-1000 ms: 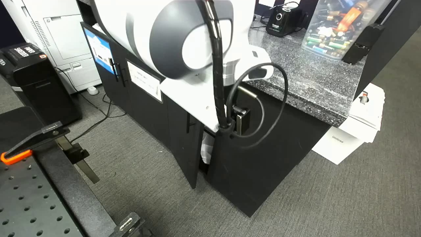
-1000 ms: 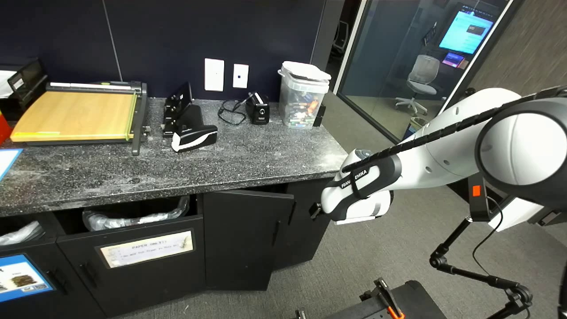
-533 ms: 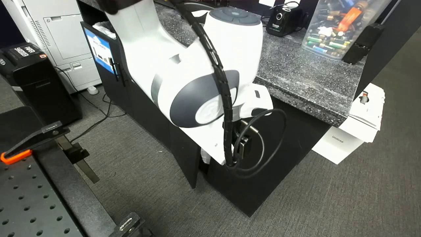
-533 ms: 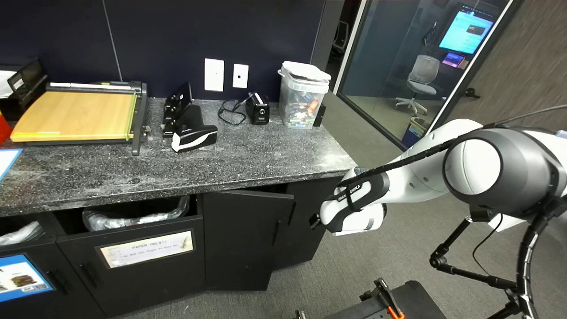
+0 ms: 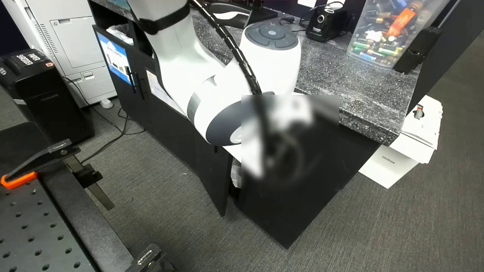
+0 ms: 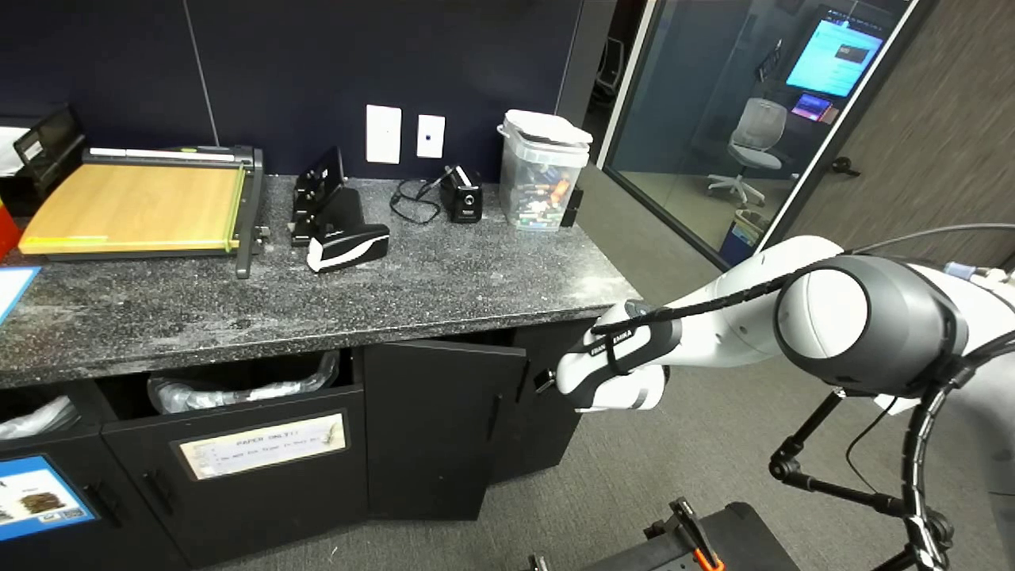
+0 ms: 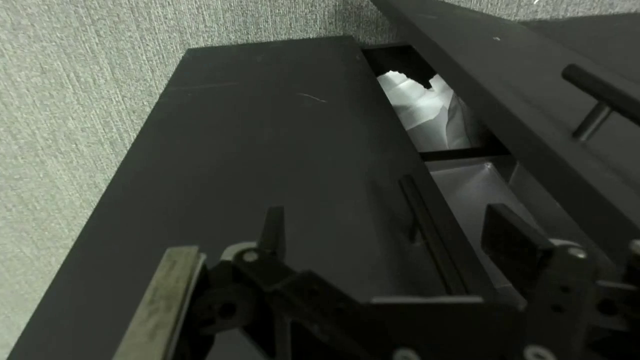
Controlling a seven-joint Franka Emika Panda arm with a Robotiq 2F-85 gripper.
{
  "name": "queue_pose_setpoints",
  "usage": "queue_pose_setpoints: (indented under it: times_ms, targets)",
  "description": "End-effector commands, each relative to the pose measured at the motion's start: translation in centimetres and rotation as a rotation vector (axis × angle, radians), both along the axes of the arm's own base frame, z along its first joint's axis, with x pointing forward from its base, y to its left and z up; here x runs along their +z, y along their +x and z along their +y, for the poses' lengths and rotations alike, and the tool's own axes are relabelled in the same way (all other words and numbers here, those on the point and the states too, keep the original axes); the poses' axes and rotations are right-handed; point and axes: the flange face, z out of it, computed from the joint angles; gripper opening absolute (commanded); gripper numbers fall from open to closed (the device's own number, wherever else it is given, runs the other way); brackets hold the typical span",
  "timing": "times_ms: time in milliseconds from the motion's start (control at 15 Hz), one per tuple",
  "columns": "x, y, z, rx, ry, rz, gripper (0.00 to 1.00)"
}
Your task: Open the cabinet door on the far right
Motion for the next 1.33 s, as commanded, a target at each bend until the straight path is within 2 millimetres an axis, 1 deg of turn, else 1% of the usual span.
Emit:
queue_pose_setpoints:
  times_ms: [0,333,400,467,533,600,733,1000,1067,1133,1200,1267]
  targets:
    - [-1.2,2.4,0.9,0.014,0.021,-0.059,1.0]
    - [-3.1,4.1,2.0,0.019,0.03,-0.082,1.0]
    - [-3.4,4.4,2.1,0.018,0.03,-0.089,0.84]
    - [-3.5,4.6,2.2,0.017,0.034,-0.1,0.74]
    - [-3.7,4.8,2.3,0.017,0.035,-0.103,0.68]
    - [-3.8,5.0,2.4,0.016,0.04,-0.113,0.58]
    - [-4.1,5.2,2.8,0.021,0.046,-0.131,0.44]
    - [-4.7,5.4,3.9,0.031,0.056,-0.165,0.13]
    - [-4.8,5.4,4.0,0.034,0.058,-0.17,0.07]
    - [-4.9,5.3,4.3,0.04,0.061,-0.18,0.03]
    - [-5.0,5.2,4.3,0.045,0.061,-0.187,0.06]
    - [-4.9,4.9,4.1,0.055,0.06,-0.182,0.02]
